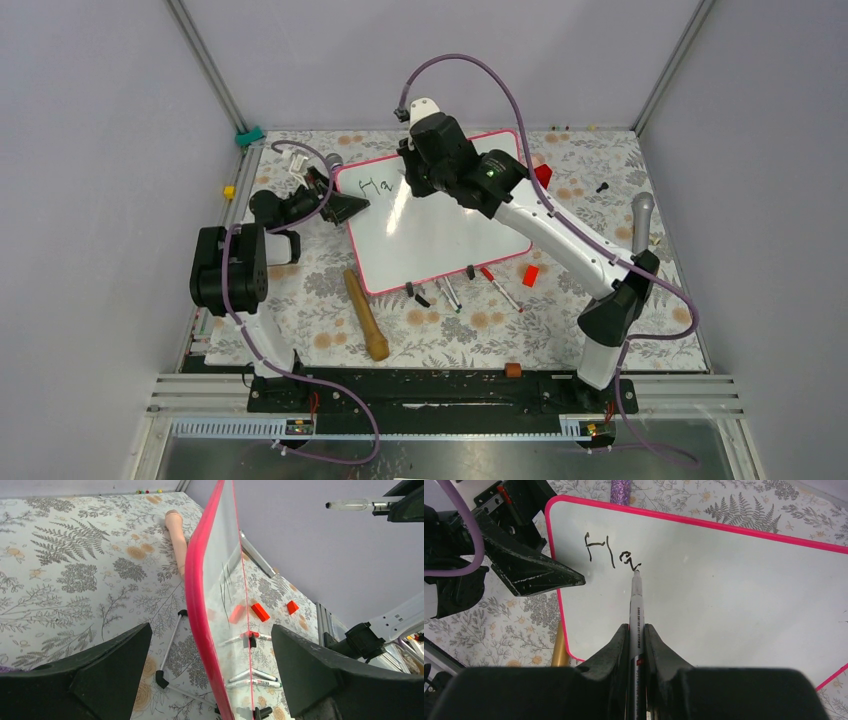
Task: Write a sentence on the whiteboard
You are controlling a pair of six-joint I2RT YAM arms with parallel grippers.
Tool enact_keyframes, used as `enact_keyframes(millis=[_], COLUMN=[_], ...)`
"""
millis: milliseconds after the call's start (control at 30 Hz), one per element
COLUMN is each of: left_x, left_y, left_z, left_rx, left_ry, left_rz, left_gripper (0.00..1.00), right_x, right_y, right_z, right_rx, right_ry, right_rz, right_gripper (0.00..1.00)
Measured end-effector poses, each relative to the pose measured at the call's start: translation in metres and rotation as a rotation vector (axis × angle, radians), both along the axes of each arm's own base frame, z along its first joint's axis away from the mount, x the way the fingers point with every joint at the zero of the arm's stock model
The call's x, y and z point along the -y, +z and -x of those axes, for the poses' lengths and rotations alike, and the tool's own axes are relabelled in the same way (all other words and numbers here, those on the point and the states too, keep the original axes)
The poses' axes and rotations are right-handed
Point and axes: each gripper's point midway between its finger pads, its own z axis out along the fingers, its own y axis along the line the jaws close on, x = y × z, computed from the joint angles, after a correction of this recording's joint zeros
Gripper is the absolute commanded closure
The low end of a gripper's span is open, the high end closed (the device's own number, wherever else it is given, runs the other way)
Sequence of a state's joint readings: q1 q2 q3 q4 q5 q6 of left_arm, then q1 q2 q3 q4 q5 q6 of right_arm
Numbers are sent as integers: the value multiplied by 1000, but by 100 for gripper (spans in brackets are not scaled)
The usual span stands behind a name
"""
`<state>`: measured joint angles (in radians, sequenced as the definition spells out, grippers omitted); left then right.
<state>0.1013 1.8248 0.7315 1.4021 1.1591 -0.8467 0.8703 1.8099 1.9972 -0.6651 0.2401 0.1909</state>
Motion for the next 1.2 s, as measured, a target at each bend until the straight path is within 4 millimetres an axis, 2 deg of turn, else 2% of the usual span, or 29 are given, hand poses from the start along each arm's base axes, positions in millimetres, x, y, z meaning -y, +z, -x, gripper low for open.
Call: enact_keyframes(millis=[200,367,433,467,600,700,767,900,933,1067,1200], left_x=[-4,-22,-28,-30,-32,-32,-32,-32,-32,-21,-13], left_y=[11,16,17,16,11,11,10,10,10,15,23], left_z=[-12,-20,-30,-34,-45,-44,-43,-41,-40,-29,-27], left_rx=[31,56,56,48,1,-7,-9,-2,-25,-120,-96], left_ry=[-27,-8,-4,-3,-29,-34,-31,-29,-30,-88,-117], left_rz=[-8,-20,-19,-15,1,5,7,5,15,45,34], left_gripper=[1,2,25,30,35,48,62,95,100,100,100], right_x=[4,2,2,1,0,0,0,0,0,0,0], right_y=[8,10,10,10,10,10,10,10,10,10,10], right_z=[3,3,3,4,4,4,4,4,4,4,4], right_rx=[14,20,18,16,14,14,15,15,15,15,15], right_ry=[0,3,7,11,15,15,15,15,15,15,15], right_rz=[-16,-26,-28,-30,-32,-32,-32,-32,-32,-32,-32], right_gripper=[100,100,100,100,100,100,100,100,100,100,100])
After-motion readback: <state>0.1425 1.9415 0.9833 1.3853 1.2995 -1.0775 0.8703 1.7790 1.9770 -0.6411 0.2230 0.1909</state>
